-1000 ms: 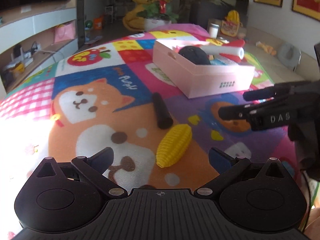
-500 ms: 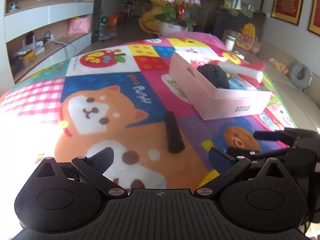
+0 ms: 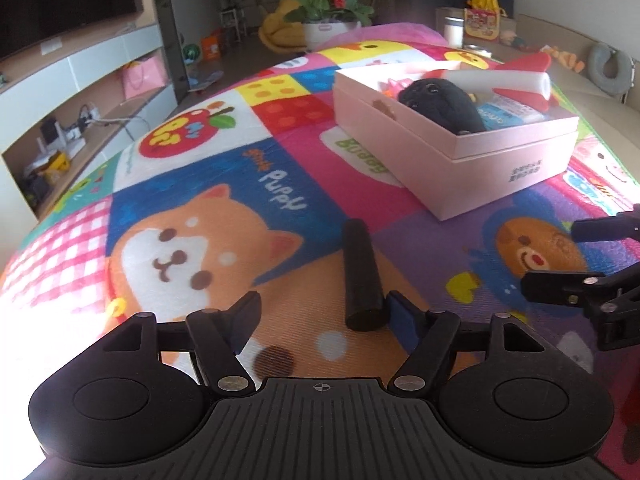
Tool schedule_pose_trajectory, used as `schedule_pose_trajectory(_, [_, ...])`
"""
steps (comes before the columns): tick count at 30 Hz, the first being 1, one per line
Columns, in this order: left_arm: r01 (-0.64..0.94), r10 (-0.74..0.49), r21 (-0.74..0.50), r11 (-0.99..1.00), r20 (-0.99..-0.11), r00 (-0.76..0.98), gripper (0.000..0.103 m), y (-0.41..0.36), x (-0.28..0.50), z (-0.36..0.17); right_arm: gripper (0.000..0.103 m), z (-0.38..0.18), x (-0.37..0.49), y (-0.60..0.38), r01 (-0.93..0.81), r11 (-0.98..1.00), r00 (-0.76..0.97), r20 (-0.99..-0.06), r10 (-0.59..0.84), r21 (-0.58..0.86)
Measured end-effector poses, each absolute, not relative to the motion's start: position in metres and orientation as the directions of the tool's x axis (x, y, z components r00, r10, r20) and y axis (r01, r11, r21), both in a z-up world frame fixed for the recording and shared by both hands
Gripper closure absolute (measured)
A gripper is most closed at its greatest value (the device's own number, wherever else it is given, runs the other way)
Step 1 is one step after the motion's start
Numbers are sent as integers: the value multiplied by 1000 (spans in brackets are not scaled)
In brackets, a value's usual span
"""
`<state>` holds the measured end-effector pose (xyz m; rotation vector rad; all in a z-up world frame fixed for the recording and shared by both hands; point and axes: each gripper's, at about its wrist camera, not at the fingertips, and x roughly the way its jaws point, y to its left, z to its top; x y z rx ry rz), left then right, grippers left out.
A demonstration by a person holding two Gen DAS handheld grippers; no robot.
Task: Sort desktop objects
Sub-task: 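Grasp the black stick with the left gripper while the right gripper holds the corn toy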
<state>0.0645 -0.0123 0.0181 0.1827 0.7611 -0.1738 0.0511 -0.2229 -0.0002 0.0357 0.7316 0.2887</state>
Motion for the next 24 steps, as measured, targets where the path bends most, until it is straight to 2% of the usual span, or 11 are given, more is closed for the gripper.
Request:
schedule_pose_trajectory(5, [129, -5, 128, 983, -690, 724, 23, 20, 69, 22, 6, -1, 53, -222, -247, 959, 704, -656, 274, 136])
schedule_pose_trajectory(8, [117, -50, 49, 992, -696, 716, 19, 33, 70, 26, 5, -1, 53, -221, -248, 960, 703, -658, 272, 131])
schedule_pose_trajectory(10, [125, -111, -31, 992, -695, 711, 15, 33, 73, 27, 4, -1, 53, -221, -249, 959, 702, -658, 274, 134])
schedule_pose_trajectory(12, [115, -117, -50, 992, -690, 714, 8, 27, 83, 26, 3, -2, 54, -221, -251, 958, 700, -658, 277, 137])
schedule_pose_trajectory(15, [31, -27, -7, 1000, -695, 719, 8, 18, 116, 23, 3, -2, 54, -220, -253, 958, 699, -658, 279, 138])
schedule_pose_trajectory(17, [-27, -26, -64, 998, -707, 707, 8, 20, 141, 24, 2, -2, 53, -221, -252, 957, 699, -657, 283, 143])
schedule_pose_trajectory(19, [-73, 2, -69, 995, -707, 707, 9, 18, 162, 23, 2, -2, 53, -223, -246, 958, 701, -655, 282, 149])
schedule_pose_trajectory(24, [-128, 82, -11, 992, -714, 695, 22, 8, 191, 16, 1, -1, 53, -226, -242, 956, 701, -651, 291, 166])
